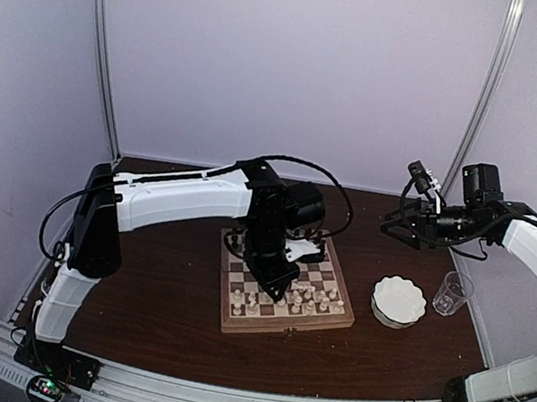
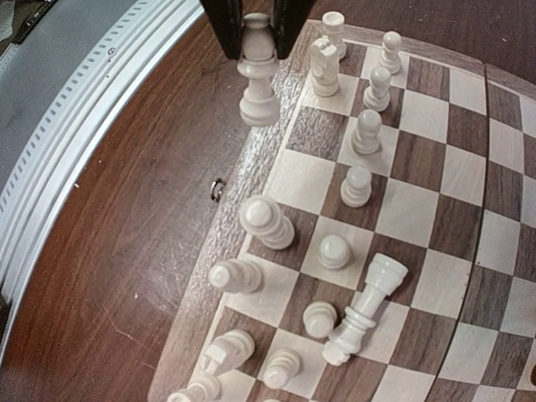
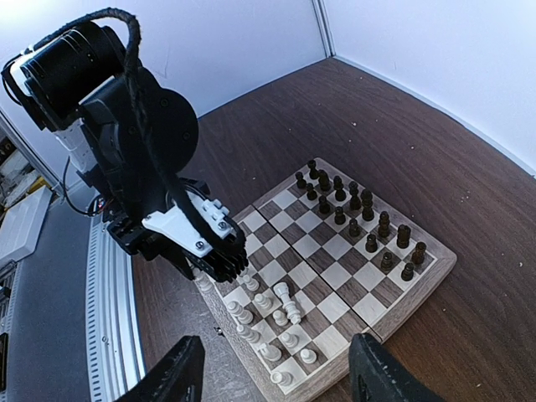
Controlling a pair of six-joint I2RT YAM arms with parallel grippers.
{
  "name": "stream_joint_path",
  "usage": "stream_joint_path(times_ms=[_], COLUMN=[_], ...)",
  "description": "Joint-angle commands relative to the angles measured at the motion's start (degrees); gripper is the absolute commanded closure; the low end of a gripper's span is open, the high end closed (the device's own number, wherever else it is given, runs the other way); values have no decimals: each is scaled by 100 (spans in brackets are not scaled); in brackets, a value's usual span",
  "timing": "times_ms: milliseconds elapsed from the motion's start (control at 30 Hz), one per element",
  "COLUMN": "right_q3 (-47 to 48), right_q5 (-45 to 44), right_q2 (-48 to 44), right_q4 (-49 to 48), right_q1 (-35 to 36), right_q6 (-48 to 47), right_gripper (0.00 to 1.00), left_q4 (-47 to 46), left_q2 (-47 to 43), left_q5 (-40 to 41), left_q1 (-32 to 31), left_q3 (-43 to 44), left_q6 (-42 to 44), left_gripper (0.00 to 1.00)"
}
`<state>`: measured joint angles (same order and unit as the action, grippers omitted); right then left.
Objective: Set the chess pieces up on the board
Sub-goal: Place the bishop on c1.
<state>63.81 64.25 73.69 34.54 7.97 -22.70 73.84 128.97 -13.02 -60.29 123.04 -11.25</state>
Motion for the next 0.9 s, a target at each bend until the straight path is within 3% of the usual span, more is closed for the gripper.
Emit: stream_joint_path(times_ms=[0, 633, 867], right_q3=[15, 4, 9], right_q5=[-9, 26, 46], right_q2=[-127, -105, -84], right_q4=[45, 62, 64], right_q1=[-32, -32, -32], right_q6=[-71, -77, -77], right_gripper=[39, 39, 39], left_q4=[85, 16, 414], left_q2=[241, 684, 495], left_q5=[82, 182, 445], left_q1=[-52, -46, -52], left_q3=[264, 466, 405], left_q6=[31, 19, 107], left_gripper=[100, 100, 100])
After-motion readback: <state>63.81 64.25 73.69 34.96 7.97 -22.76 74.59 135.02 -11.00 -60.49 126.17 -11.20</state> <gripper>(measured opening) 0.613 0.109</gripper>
